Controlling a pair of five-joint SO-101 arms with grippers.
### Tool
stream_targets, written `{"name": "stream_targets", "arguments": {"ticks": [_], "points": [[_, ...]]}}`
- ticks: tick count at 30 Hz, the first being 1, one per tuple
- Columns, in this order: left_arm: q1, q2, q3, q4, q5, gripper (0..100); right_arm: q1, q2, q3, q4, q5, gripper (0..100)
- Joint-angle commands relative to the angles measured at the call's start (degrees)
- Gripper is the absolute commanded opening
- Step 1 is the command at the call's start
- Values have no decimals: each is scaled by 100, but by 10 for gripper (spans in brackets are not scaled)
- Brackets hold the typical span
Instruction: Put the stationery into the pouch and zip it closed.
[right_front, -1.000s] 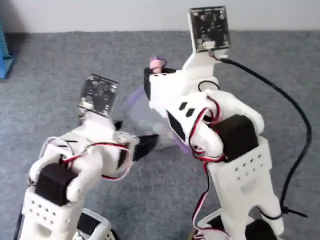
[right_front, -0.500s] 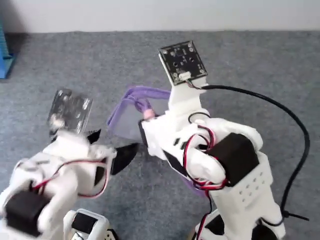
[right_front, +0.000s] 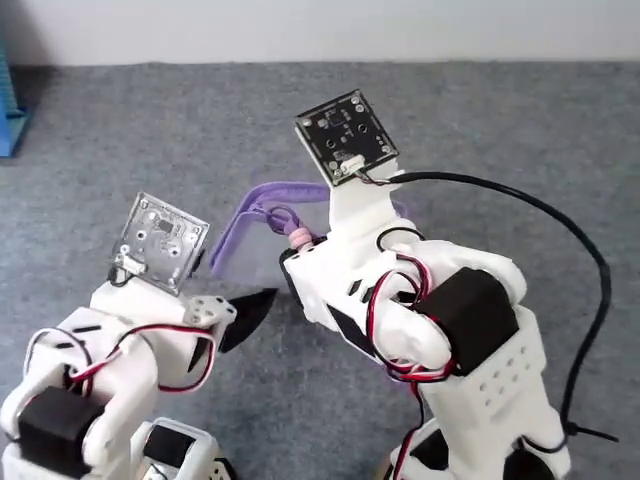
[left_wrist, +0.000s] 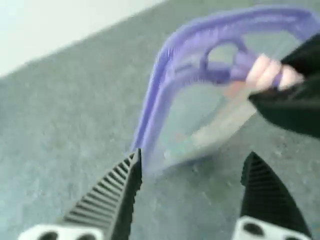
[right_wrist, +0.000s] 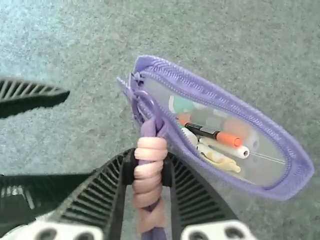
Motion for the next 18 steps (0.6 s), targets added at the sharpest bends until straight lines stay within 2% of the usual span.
{"name": "stream_targets", "arguments": {"ticks": [1, 4, 12, 15, 18], "points": [[-53, -35, 189, -721, -185, 305, -31, -163, -193, 242, 105, 8], [-53, -35, 541, -1275, -229, 305, -48, -163, -193, 242, 158, 8], [0, -35, 1226, -2189, -290, 303, -48, -136, -193, 242, 897, 8], [176, -35, 1429, -2312, -695, 301, -40, -110, -193, 242, 967, 8], [510, -44, 1543, -2268, -774, 276, -31, -110, -193, 242, 941, 8]]}}
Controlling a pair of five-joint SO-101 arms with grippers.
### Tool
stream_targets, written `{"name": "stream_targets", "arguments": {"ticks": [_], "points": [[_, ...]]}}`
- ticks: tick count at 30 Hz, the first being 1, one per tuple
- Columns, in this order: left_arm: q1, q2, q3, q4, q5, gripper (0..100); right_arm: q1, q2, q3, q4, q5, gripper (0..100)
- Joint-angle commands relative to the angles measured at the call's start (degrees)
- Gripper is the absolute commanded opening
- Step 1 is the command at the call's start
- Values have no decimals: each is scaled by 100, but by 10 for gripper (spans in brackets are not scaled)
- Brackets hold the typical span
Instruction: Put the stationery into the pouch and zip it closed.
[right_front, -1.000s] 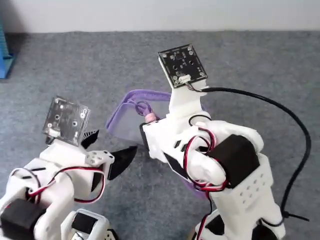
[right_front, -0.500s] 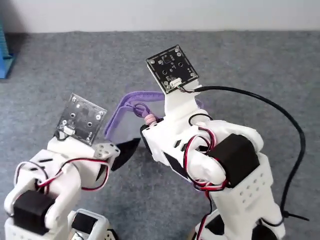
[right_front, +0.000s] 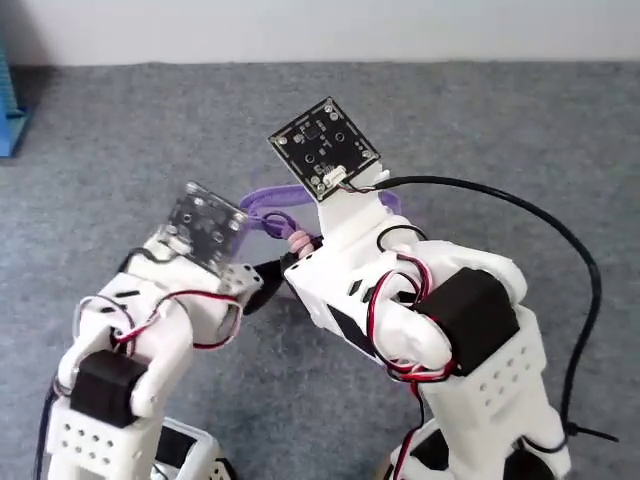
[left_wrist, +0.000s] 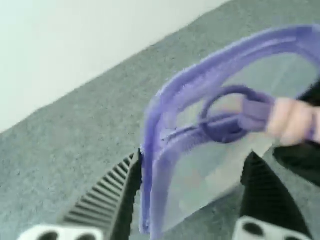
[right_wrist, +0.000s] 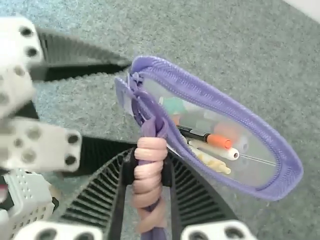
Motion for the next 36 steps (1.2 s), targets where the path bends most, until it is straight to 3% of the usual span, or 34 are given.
{"name": "stream_targets", "arguments": {"ticks": [1, 10, 23, 26, 32, 36], "points": [[369, -79, -13, -123, -114, 253, -22, -110, -193, 242, 62, 8], [747, -79, -4, -123, -123, 11, 787, -338, -211, 233, 44, 8], [730, -88, -57, -158, -97, 20, 1015, -620, -211, 233, 53, 8], [501, -88, -198, -123, -88, 73, 998, -611, -202, 233, 79, 8], [-554, -79, -374, -440, 413, 331, 998, -576, -202, 233, 369, 8], [-686, -26, -338, -677, 457, 363, 927, -576, -202, 233, 378, 8]]}}
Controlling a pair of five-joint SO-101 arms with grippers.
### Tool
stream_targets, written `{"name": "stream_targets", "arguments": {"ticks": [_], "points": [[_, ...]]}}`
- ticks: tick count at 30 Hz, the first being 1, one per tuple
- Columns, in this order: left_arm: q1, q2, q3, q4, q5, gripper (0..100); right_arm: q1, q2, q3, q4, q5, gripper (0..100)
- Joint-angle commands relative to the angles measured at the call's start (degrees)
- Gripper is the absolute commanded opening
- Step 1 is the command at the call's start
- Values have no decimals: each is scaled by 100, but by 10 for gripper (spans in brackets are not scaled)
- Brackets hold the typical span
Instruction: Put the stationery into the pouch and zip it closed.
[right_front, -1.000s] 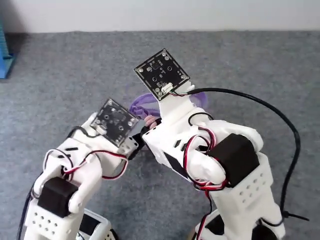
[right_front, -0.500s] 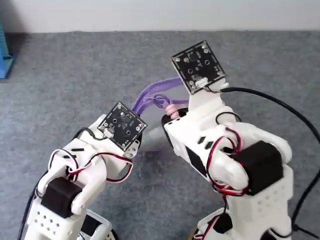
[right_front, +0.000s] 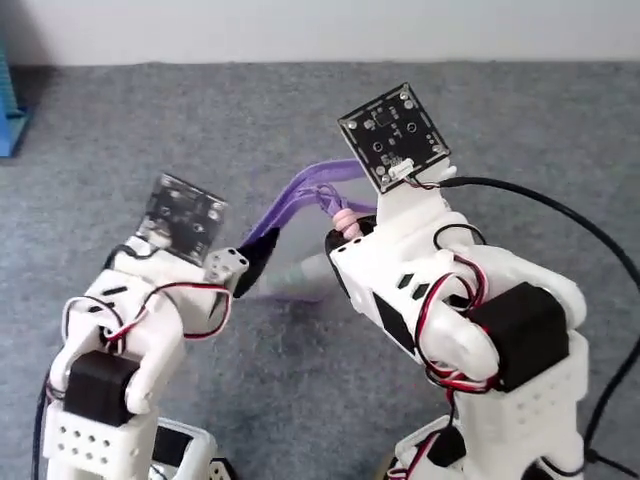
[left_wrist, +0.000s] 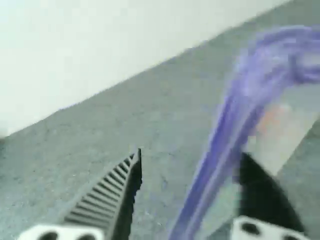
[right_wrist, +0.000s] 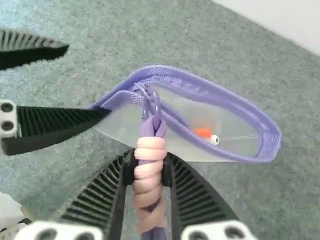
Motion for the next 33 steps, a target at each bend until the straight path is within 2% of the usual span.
{"name": "stream_targets", "arguments": {"ticks": [1, 6, 10, 13, 18, 24, 29, 33], "points": [[-44, -9, -233, -316, 114, 363, -154, -127, -202, 224, 70, 8], [352, -9, 4, -642, 105, 363, -804, -110, -193, 224, 79, 8], [563, -9, 171, -826, 70, 363, -910, -119, -53, 224, 79, 8], [791, -35, 391, -826, -246, 362, -892, -163, 70, 224, 79, 8], [941, -62, 725, -985, -571, 254, -866, -171, 70, 224, 53, 8], [888, -62, 716, -941, -598, 97, -295, -171, 44, 198, 44, 8], [923, -70, 690, -835, -598, 48, 136, -171, 44, -338, 35, 8], [1064, -70, 356, -220, -580, 15, 673, -119, 79, -919, 35, 8]]}}
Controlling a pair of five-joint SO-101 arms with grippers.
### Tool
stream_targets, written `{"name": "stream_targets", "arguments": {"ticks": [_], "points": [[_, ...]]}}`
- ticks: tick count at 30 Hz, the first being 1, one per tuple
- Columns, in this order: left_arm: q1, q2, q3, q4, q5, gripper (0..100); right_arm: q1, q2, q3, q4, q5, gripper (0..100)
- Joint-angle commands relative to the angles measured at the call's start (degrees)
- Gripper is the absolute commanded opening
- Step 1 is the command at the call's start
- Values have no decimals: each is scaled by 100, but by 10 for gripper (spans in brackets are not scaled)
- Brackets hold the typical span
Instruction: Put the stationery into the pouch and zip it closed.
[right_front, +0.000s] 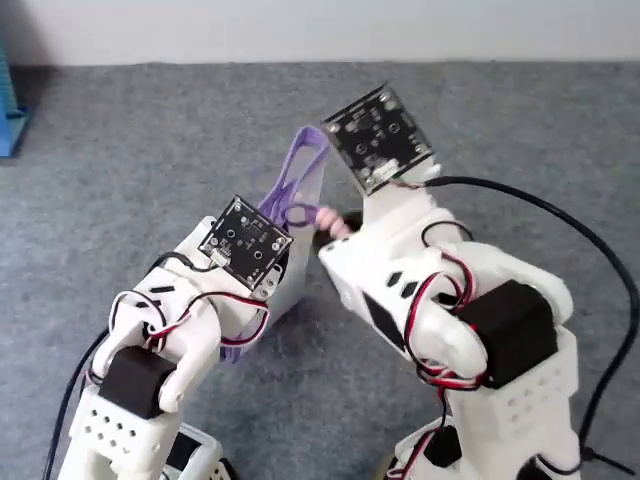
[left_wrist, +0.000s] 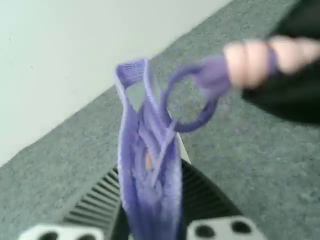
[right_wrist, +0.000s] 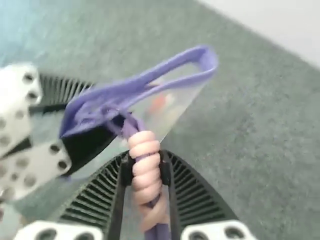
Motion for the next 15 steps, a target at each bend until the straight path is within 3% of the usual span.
{"name": "stream_targets", "arguments": {"ticks": [1, 8, 15], "points": [[79, -79, -505, 607, -44, 14, 699, -119, -26, -549, 0, 8], [264, -79, -848, 1538, -9, 13, 1367, 31, 668, -1771, 0, 8], [255, -747, -813, 1679, 404, 13, 1666, 145, 1591, -2563, 35, 8]]}}
